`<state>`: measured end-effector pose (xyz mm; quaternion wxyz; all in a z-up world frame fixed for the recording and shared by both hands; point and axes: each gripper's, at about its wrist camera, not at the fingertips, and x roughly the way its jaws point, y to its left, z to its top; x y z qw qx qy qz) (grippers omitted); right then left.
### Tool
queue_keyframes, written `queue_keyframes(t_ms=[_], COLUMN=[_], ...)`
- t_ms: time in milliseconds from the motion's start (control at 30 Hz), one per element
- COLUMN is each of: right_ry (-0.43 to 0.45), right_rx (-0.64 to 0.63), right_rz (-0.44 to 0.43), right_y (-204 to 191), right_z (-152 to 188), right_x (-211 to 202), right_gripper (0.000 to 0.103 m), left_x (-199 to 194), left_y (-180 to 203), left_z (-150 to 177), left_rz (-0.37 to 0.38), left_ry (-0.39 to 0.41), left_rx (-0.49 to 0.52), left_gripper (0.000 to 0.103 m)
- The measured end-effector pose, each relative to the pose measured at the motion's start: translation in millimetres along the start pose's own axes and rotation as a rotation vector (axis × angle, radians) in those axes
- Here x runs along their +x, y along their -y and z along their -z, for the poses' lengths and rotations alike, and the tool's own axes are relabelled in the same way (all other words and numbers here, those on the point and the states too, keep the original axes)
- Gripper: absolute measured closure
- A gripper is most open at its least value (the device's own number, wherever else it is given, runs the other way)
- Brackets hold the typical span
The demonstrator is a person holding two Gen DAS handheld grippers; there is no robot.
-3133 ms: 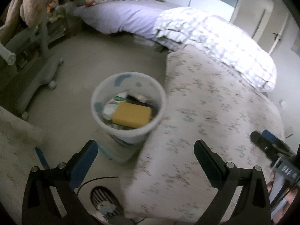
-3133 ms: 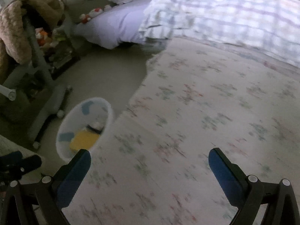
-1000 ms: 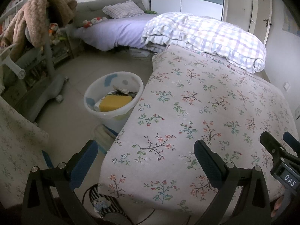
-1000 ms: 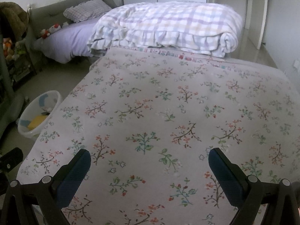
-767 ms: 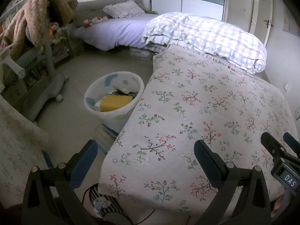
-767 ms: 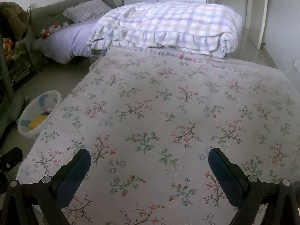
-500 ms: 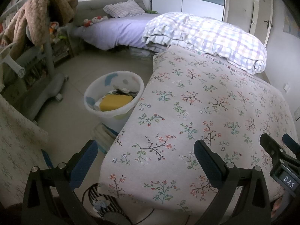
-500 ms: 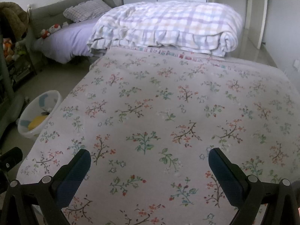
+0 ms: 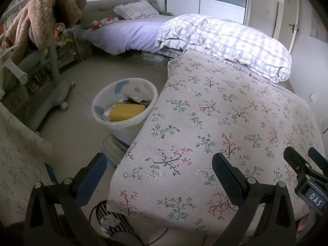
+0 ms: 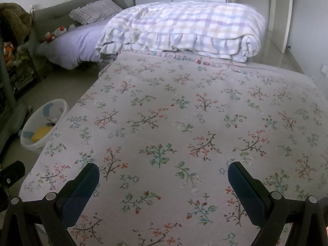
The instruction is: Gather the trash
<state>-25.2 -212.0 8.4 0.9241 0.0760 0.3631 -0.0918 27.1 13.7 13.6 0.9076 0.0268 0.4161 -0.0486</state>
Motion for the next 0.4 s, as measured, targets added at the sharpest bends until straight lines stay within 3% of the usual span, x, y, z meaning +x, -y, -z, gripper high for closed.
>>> queue_keyframes(t_ms=[400], right_ry=[-0.007], right_rx=[0.004], right_rz=[-0.004], right_y=[-1.2], right_z=[0.6], right_x=[0.0], right_gripper=[0.0], left_x=[-1.9], left_y=[4.5], left_z=[-1.2], left_rz=[0.028], left_ry=[0.001], left_rx=[-0.009], left_gripper=[0.0])
